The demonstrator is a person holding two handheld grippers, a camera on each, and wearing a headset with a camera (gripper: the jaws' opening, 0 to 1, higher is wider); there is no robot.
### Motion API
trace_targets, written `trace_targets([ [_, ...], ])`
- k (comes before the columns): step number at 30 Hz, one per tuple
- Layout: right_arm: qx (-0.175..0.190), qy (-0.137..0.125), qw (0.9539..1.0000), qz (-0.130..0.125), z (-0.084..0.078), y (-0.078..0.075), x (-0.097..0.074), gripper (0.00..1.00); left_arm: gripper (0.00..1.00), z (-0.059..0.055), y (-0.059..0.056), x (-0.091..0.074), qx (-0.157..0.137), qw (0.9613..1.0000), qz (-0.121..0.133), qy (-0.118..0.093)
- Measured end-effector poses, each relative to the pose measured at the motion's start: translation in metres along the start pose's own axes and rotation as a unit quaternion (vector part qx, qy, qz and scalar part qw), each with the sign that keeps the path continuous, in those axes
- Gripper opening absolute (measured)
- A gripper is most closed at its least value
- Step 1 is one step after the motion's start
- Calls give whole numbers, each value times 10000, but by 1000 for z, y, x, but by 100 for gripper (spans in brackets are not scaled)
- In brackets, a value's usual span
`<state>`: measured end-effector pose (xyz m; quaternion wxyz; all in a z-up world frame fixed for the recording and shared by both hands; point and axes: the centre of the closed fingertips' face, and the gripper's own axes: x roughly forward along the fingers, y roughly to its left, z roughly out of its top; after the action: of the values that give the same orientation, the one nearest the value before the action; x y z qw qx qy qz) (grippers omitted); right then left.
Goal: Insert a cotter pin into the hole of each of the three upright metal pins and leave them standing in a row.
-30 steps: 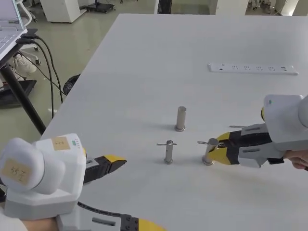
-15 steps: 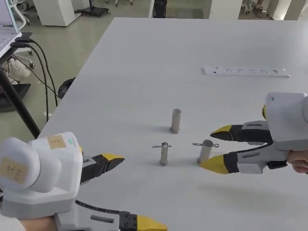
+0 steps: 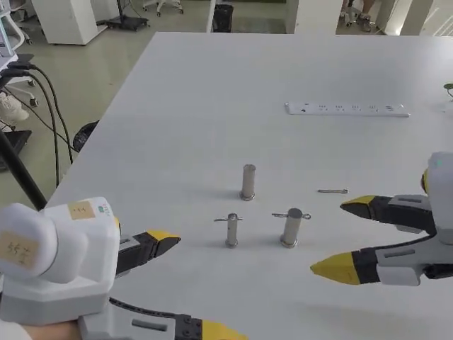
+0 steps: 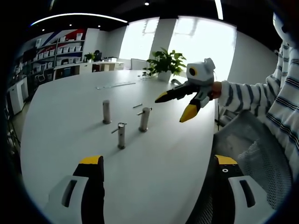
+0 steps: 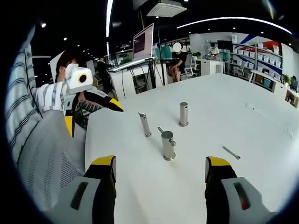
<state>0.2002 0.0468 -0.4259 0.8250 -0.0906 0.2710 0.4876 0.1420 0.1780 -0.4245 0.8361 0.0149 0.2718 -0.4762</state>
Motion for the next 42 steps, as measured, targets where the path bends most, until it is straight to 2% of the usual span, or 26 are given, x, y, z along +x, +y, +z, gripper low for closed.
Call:
trace_targets([
  [2,34,-82,9999,-67,2,1,-5,77,97,1,0,0,-27,10000,10,-14],
  [7,247,-207,9990,-297,4,5,-19,87,99,2,-1,0,-76,10000,17,-47],
  [11,320,-190,9979,-526,1,7,-29,90,99,5,-2,-1,-126,9999,18,-113],
  [18,593,-161,9950,-781,-8,11,-39,95,99,13,-3,-5,-215,9993,-11,-304],
  [23,694,-116,9948,-740,-16,20,-41,97,99,19,-6,-4,-189,9991,-61,-378],
  [28,815,-2,9928,-882,-27,25,-45,97,99,22,-7,-2,-130,9992,-71,-381],
  [34,875,-7,9902,-1092,-26,21,-52,96,99,27,-4,-1,-81,9991,-78,-418],
  [39,834,-35,9893,-1198,-25,18,-55,95,99,32,-7,0,-40,9986,-129,-516],
  [42,828,-12,9889,-1236,-25,17,-57,95,98,31,-7,1,-50,9990,-116,-435],
])
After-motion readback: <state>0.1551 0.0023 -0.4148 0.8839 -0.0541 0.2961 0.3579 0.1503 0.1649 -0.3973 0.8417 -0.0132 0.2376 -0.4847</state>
